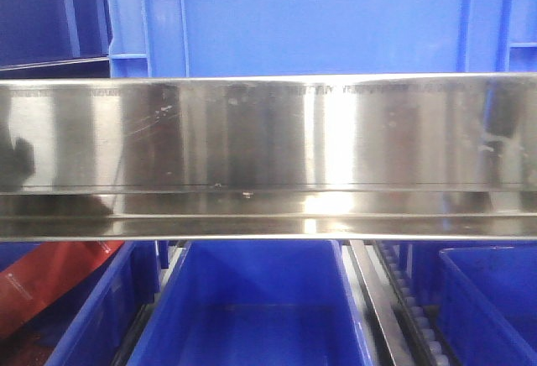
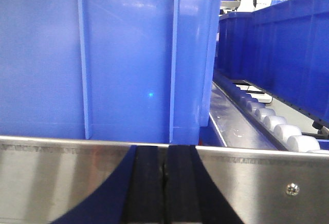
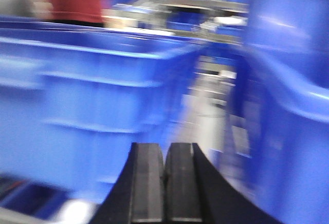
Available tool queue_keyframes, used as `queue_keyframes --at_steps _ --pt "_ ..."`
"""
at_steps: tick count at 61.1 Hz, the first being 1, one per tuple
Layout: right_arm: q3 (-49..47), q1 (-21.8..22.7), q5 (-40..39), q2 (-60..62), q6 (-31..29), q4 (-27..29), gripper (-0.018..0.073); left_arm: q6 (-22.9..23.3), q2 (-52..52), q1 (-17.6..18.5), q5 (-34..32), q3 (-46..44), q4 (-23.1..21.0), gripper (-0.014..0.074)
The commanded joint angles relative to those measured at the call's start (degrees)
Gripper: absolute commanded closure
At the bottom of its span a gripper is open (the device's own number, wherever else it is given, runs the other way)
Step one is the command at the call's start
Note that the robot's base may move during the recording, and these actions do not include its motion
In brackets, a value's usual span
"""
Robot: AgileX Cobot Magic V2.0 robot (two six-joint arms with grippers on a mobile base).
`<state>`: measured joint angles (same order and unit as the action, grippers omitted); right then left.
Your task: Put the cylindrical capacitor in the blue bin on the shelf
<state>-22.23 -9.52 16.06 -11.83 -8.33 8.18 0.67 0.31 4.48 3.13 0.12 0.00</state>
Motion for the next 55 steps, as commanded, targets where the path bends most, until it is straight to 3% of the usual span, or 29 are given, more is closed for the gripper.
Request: queue_keyframes --at_steps 1,11,28,55 --pt "1.77 5.33 -1.39 1.07 1.77 -0.73 0.0721 0.24 -0.31 -0.1 -1.31 -0.12 0.0 0.0708" --pt "9.03 10.41 -5.45 5.73 3.45 -0.92 0.0721 0.24 -0.31 -0.1 -1.31 -0.12 0.0 0.0708" --pt "22.23 11.11 -9.15 11.83 5.08 -4.02 0.0721 0.24 -0.31 -0.1 -1.31 -0.12 0.0 0.0708" --pt "22.23 11.11 -9.15 11.83 5.08 -4.26 0.0721 0.24 -0.31 -0.1 -1.31 -0.12 0.0 0.0708"
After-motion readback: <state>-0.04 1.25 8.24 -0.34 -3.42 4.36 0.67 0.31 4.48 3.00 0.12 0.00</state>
